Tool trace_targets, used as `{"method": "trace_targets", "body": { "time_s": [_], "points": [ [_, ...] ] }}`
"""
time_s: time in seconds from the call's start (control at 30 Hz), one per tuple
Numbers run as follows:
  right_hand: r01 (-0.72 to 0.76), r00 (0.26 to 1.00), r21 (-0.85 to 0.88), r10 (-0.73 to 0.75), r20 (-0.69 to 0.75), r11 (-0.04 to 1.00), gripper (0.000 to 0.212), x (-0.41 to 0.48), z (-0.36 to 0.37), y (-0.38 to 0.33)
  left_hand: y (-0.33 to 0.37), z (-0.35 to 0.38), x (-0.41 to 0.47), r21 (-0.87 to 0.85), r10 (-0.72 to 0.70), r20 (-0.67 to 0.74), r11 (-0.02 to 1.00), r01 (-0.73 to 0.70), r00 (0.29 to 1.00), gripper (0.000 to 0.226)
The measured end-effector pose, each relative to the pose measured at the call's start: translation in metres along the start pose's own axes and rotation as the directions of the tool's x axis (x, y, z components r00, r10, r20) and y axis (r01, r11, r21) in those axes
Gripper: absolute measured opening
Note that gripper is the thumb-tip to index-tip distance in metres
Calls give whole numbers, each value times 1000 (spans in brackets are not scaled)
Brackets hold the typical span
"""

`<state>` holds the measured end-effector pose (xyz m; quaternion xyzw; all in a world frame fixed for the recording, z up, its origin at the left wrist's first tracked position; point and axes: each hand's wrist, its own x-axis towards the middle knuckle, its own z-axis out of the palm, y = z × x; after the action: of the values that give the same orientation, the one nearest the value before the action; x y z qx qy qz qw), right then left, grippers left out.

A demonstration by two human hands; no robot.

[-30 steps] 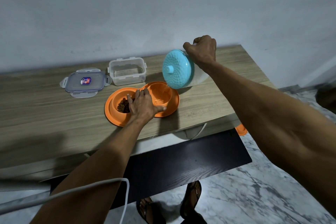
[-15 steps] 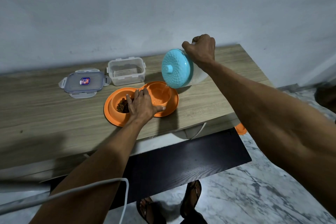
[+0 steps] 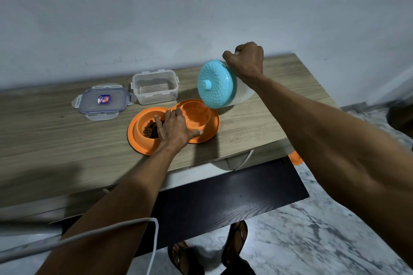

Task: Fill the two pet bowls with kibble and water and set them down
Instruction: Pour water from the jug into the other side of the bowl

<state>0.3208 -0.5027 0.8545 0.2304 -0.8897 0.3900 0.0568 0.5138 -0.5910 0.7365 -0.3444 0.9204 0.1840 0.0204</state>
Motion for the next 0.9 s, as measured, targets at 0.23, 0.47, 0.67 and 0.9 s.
{"method": "trace_targets", "body": {
  "time_s": [0.23, 0.47, 0.67, 0.9],
  "points": [
    [2, 1000, 1, -2, 7, 1000, 43, 0, -2, -3, -1, 1, 1, 3, -3, 0, 1000, 3, 1000, 108],
    [1, 1000, 1, -1, 6, 1000, 42, 1, -1, -3, -1, 1, 2, 6, -5, 10, 1000, 5, 1000, 110],
    [-3, 1000, 9, 3, 10, 1000, 41, 1, -1, -2, -1, 1, 1, 7, -6, 15, 1000, 6, 1000, 111],
    [-13, 1000, 13, 13, 10, 1000, 42, 0, -2, -4, 0, 0, 1, 10, 1, 10, 1000, -1, 1000, 111]
  ]
}}
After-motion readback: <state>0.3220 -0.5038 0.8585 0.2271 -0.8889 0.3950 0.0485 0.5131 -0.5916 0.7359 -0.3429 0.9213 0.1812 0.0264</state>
